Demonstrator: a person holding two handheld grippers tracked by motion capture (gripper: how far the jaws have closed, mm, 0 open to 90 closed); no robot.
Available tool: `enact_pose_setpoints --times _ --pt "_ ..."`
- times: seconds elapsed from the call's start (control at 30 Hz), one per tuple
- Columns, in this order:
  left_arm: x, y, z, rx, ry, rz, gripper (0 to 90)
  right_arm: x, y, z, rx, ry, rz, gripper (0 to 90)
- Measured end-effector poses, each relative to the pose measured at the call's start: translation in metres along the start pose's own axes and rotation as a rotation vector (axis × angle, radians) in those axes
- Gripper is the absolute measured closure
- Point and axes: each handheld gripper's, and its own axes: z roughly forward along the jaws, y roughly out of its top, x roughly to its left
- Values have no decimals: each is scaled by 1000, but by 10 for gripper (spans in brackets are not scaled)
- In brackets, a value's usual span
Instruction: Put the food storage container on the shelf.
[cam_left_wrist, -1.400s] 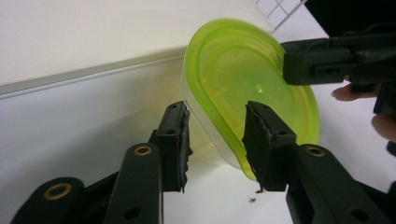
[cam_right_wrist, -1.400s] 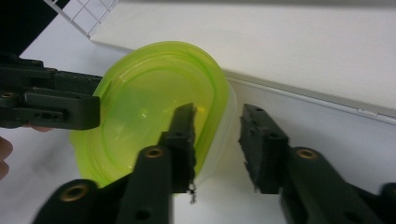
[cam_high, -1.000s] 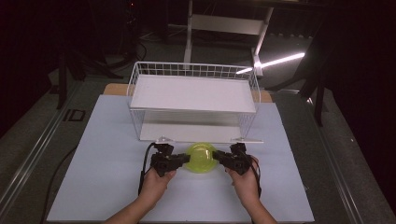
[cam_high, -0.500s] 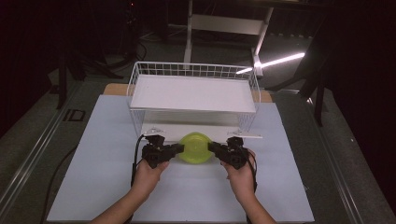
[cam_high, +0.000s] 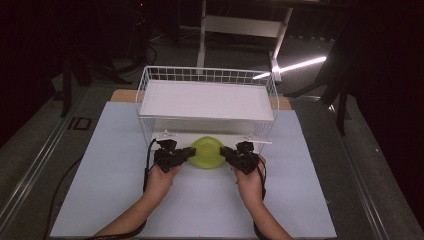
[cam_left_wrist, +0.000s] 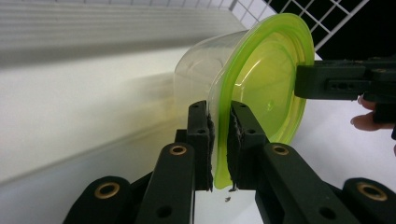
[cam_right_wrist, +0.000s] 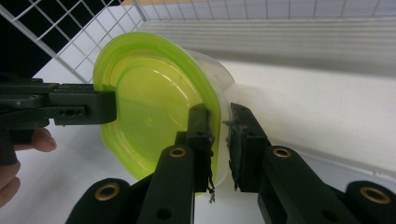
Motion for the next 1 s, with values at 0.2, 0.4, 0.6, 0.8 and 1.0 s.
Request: enact_pose_setpoints --times 0.2,0.4,0.6,0.8,1.0 --pt "5 2 9 13 10 -1 812 -2 -1 7 0 -17 10 796" --pt "8 7 13 -4 -9 -22 807 -8 1 13 -24 -32 34 789" --pt "10 13 16 -19 3 -12 791 -7 5 17 -44 -56 13 760" --pt "9 20 19 -17 32 3 772 -12 8 20 -85 -72 14 716" --pt "13 21 22 -39 61 1 733 -9 10 25 -107 -111 -16 668"
